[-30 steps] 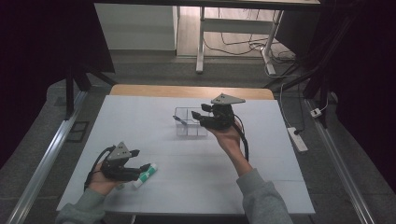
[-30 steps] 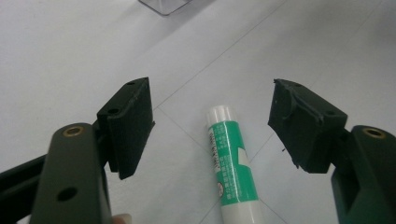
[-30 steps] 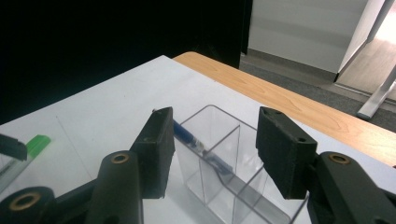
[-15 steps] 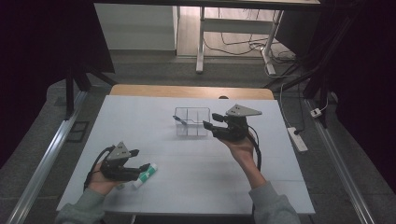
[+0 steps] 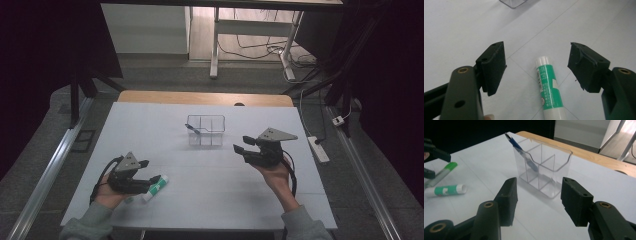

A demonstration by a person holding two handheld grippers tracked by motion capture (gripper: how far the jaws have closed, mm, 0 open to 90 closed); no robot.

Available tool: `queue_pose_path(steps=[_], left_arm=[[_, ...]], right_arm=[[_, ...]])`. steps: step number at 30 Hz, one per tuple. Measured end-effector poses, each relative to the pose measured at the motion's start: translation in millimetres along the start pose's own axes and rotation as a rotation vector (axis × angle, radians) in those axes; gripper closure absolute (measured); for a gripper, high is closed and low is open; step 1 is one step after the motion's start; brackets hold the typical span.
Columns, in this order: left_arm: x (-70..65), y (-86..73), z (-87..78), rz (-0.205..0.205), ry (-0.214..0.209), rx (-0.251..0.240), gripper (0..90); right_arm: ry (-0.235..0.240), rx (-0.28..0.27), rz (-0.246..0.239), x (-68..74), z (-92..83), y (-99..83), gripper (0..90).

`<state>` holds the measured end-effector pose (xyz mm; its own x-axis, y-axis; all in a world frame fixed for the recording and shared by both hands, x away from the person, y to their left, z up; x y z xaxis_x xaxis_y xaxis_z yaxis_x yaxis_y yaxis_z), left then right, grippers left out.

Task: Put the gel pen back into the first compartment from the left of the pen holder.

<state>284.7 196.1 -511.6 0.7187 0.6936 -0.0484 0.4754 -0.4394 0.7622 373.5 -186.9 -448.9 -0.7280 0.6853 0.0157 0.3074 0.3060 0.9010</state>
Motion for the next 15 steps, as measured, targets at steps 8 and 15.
queue_pose_path(steps=[8,15], left_arm=[[0.1,0.1,-0.2,-0.002,0.002,-0.001,29.7],[1.5,0.4,-2.0,-0.006,0.008,-0.007,29.8]], right_arm=[[-0.029,0.036,-0.004,-8.6,-18.6,-26.4,46.7],[-0.043,0.068,-0.008,-17.2,-38.3,-51.8,46.9]])
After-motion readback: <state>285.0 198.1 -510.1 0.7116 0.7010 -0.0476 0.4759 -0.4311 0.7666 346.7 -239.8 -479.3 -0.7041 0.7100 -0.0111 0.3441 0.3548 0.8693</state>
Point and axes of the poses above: each handheld gripper's, and its own axes: z roughly forward along the jaws, y roughly out of its top, x roughly to its left, the point moved 3 cm from there along z, roughly forward along the jaws, and after that the axes turned 3 degrees about -y, right-handed, at the moved point
